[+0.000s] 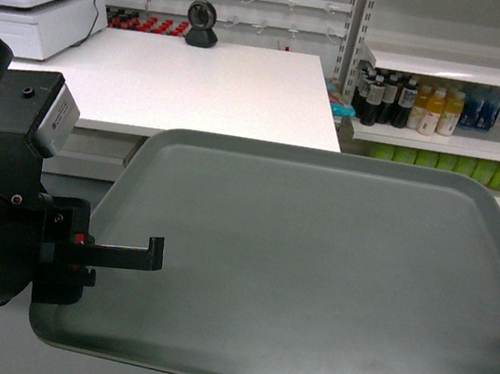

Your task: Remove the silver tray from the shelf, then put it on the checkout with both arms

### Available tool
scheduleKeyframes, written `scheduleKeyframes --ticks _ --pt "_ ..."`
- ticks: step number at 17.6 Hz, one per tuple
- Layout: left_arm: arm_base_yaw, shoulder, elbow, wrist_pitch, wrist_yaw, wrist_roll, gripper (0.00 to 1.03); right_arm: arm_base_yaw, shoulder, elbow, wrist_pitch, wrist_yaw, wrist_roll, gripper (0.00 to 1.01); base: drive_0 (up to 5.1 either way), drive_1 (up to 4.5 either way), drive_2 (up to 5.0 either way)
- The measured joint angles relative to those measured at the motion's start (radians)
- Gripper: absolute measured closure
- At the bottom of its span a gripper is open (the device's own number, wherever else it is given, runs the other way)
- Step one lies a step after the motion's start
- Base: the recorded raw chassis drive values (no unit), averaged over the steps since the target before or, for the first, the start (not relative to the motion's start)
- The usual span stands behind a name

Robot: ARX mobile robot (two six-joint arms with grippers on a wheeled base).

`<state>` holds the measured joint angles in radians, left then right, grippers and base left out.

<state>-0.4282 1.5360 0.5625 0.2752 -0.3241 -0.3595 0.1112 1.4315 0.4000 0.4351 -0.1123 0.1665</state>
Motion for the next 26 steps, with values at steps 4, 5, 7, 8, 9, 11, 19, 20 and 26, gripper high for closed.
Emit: scheduleKeyframes --ticks 4,5,7,8,9,11,19,20,26 --pt "0.000 0.000 0.000 0.003 0.000 0.000 1.00 0.000 0.000 0.000 0.001 0.000 0.000 0.98 -4.8 2.56 2.6" --pt "0.000 0.000 0.000 0.002 0.000 0.000 1.00 0.000 0.000 0.001 0.003 -0.001 0.000 0.98 -4.8 2.58 2.6" --pt "0.000 0.000 0.000 0.004 -0.001 0.000 1.00 0.000 0.000 0.001 0.006 0.000 0.000 0.98 -4.8 2.57 2.6" --pt "0.000 0.000 0.000 0.001 0.000 0.000 1.00 0.000 0.000 0.000 -0.001 0.000 0.000 0.98 -4.9 2.52 2.5" --pt "0.000 0.000 0.000 0.003 -0.001 0.000 1.00 0.000 0.000 0.000 0.003 0.000 0.000 0.98 -4.9 2.52 2.5" --pt "0.000 0.000 0.000 0.002 0.000 0.000 1.00 0.000 0.000 0.000 0.002 0.000 0.000 0.98 -4.8 2.56 2.6" --pt "0.006 0.000 0.000 0.000 0.006 0.004 1.00 0.007 0.000 0.001 0.005 -0.004 0.000 0.98 -2.3 1.23 1.2" --pt "0.002 -0.002 -0.001 0.002 -0.002 0.001 1.00 0.006 -0.001 -0.001 0.002 0.002 0.000 0.98 -0.2 4.04 -4.4" --pt "0.001 -0.001 -0.001 0.002 -0.002 0.001 1.00 0.006 0.000 -0.001 0.002 0.003 0.000 0.98 0.0 4.28 -4.3"
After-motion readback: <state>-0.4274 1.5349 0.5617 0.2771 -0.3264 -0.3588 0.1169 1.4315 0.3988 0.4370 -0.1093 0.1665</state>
